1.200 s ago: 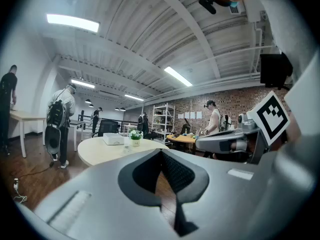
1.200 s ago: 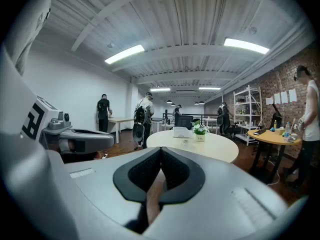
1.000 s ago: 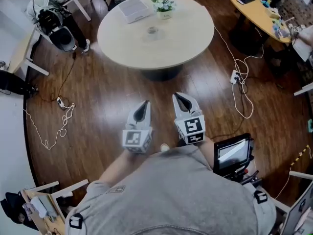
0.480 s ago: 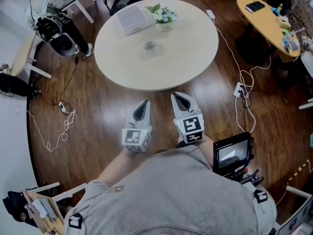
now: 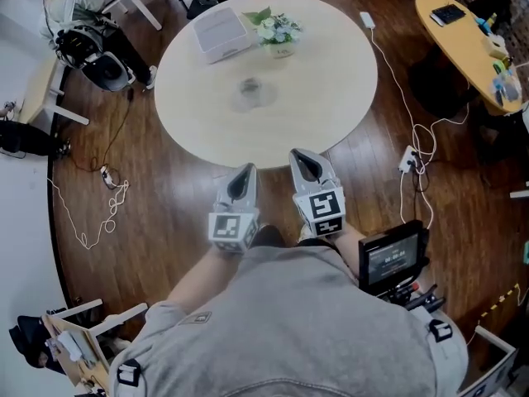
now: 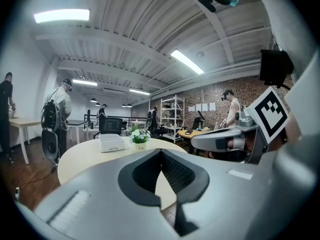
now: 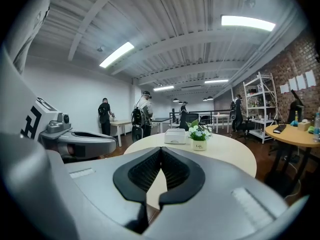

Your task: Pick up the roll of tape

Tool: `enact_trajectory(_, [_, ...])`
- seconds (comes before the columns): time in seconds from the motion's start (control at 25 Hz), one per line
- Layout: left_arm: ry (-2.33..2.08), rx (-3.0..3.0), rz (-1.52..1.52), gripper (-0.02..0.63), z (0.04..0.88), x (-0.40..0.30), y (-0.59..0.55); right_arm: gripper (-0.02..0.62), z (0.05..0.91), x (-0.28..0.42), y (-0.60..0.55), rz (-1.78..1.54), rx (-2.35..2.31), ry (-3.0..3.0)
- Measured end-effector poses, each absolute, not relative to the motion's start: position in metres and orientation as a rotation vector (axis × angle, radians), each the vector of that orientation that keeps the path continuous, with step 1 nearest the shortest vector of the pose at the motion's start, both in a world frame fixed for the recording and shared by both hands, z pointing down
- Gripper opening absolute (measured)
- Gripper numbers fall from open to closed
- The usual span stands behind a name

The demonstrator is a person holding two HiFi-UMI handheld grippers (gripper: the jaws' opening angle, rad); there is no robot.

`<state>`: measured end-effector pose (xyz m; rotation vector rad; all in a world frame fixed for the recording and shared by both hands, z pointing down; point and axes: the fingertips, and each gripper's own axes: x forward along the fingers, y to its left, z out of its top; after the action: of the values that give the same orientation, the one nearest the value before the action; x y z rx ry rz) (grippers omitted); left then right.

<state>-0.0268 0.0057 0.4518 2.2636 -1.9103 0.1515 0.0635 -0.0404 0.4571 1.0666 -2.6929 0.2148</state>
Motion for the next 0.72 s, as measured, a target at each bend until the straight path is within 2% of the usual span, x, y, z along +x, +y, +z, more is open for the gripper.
enact_trajectory(0.72, [-1.75,2.286,0.147,0.002,0.495,-0.135,-0.141,0.014,0.494,-0.028,-0.177,0.262,1.186,-2.52])
